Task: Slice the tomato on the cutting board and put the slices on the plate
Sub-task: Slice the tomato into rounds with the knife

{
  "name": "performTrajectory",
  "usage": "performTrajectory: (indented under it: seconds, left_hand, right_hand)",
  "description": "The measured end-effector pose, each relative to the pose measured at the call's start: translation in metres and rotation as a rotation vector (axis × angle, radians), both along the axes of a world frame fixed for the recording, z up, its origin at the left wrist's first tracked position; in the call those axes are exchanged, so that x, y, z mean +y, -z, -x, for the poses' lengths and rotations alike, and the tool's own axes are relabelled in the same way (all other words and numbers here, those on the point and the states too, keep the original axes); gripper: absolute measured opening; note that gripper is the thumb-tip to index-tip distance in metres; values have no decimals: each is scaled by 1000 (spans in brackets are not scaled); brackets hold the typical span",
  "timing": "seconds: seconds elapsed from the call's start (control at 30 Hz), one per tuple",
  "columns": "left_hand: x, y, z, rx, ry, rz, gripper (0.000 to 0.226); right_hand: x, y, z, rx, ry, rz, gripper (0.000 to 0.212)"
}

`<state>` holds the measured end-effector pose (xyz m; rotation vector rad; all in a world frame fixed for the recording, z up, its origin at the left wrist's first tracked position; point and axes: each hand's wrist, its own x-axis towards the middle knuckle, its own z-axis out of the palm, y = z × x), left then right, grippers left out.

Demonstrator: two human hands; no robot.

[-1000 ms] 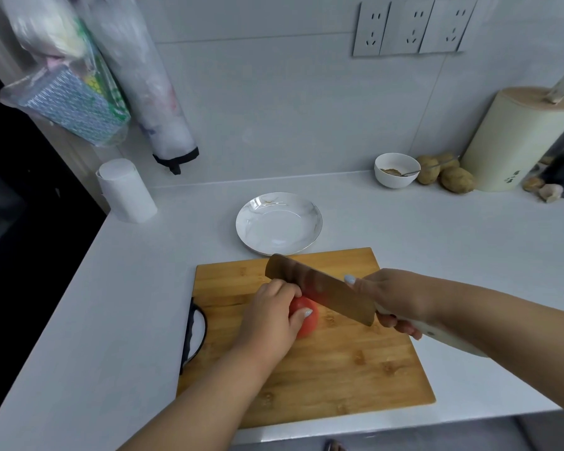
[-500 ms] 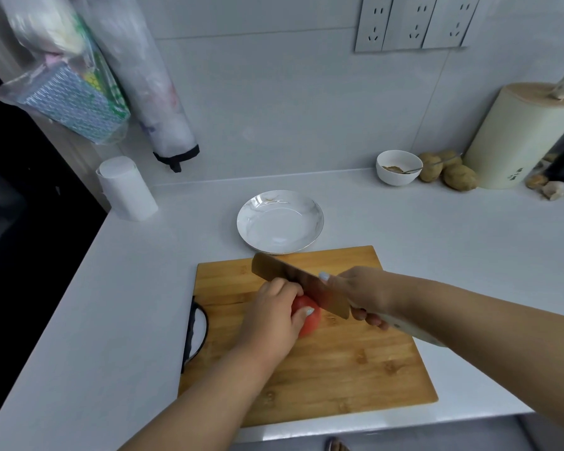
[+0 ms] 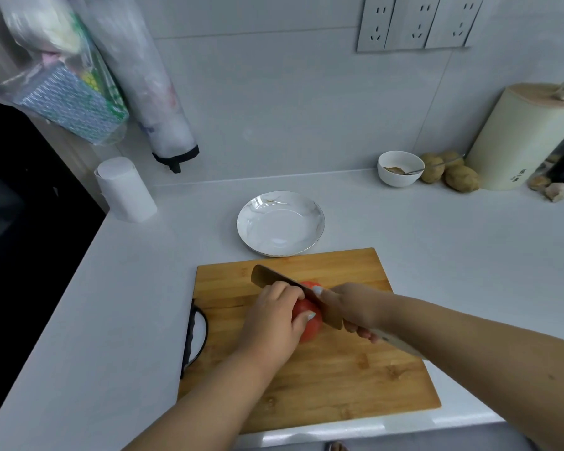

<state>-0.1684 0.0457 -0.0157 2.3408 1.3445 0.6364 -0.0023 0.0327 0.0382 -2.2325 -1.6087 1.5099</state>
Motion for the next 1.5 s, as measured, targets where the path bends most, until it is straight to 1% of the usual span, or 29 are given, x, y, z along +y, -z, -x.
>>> performTrajectory:
  seconds: [0.03,0.13,0.17,0.2,0.33,0.37,0.43,0.6,0.77,0.9,1.13,1.3,1.5]
  left_hand:
    - [0,0,0,0,-1,3,28]
    - [-1,0,0,-5,-1,7,27]
    - [-2,-1,0,-3,-2,4,27]
    - [-2,-1,1,0,-2,1,27]
    - [-2,-1,1,1,-8,10,26]
    - [-3,-2,1,2,-9,10,26]
    - [-4,-3,0,9,-13,10,25]
    - [-5,-5,1,27,-5,6,24]
    - [-6,-6,1,26,-9,-16,21]
    - [-5,-6,1,38,-3,-10,23]
    - [-4,-8,0,55,-14,39,27]
    - [-4,-9,0,61,-19,35,28]
    - [-4,-8,0,55,-12,26,28]
  right_hand:
    - [-1,2,0,7,-2,-10,70]
    - [-7,5,-4,84,33,-32,48]
    - [-8,5,-4,112,51,-35,45]
    - [-8,5,-4,126,64,-32,47]
    - [-6,4,-4,91,67,12,71]
    - [-6,4,-4,86,68,25,73]
    - [-7,3,-4,98,67,36,72]
    - [-11,-5,-3,89,84,-12,57]
    - [-20,-27,-16,112,108,-54,58]
    - [-28,-39,-27,93,96,-63,60]
    - [-38,-46,-41,113,102,-60,62]
    - [-41,-47,-43,114,102,-38,57]
    - [-35,-41,-39,124,143,-33,60]
